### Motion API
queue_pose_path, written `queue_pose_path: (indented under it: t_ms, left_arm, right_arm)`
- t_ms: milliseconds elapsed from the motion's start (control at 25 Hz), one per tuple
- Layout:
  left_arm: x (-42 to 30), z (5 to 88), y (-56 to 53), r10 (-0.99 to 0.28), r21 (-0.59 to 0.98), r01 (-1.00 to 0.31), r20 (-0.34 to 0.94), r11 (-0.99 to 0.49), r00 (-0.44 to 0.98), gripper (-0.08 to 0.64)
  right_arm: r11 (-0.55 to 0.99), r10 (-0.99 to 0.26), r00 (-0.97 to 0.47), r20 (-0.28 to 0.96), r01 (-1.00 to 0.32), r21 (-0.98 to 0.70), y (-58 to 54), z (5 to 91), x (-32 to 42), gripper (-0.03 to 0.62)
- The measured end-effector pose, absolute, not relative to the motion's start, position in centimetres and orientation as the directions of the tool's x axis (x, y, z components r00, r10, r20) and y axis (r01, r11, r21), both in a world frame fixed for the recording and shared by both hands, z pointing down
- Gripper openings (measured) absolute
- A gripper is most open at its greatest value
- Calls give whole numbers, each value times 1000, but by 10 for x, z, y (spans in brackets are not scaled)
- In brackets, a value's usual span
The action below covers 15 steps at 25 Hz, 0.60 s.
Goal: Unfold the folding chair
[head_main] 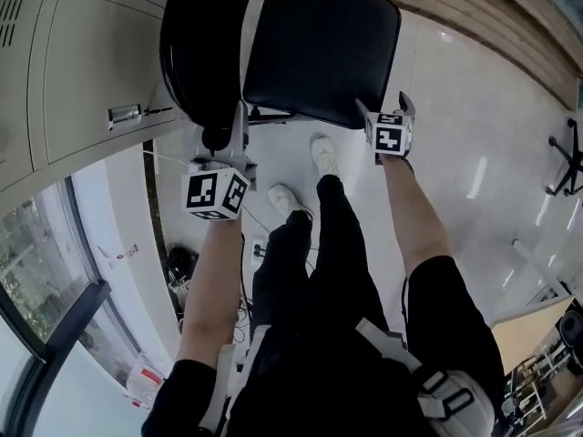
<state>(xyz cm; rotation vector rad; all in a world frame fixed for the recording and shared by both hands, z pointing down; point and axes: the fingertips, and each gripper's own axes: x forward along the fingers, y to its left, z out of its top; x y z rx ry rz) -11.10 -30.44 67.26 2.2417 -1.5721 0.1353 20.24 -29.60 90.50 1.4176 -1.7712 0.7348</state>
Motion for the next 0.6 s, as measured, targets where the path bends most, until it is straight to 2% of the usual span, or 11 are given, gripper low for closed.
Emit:
queue_pose_path:
  t_ms: [40,80,120,200,320,360,400,440,600]
  left_arm:
    - [-111,673,-305,-878,269,-919,308,-289,366,97]
    - [-110,673,-305,-875,272,-918,313,-289,369,97]
    - [-110,673,-306,-874,275,-917,315,-289,371,97]
    - [-110,674,-307,-871,281,-915,318,-290,374,97]
    - [-110,674,-307,-864,296,-909,324,-295,386,97]
    - [-110,674,-307,-863,301,-906,322,-297,390,97]
    - [-109,674,-306,-863,305,-904,317,-299,392,98]
    - [-109,674,-306,-865,308,-903,311,-299,393,98]
    - [-120,678,-311,-875,300,-909,302,-289,378,97]
  right_arm:
    - [338,-579,-69,812,-927,163,-299,897,193,490]
    - [442,-607,-57,793,-853,277,-300,889,178,430]
    - [524,-625,-81,777,-781,340,-299,882,158,318]
    - [626,-607,-181,774,-709,325,-289,874,117,246]
    - [678,-496,-220,840,-703,216,-267,893,90,228]
    - [678,-464,-199,863,-707,201,-259,903,92,209]
    - [675,-446,-180,877,-711,197,-253,911,96,155]
    - [670,-441,-173,881,-716,195,-250,916,99,139]
    - [640,-422,-219,880,-759,118,-251,922,97,137]
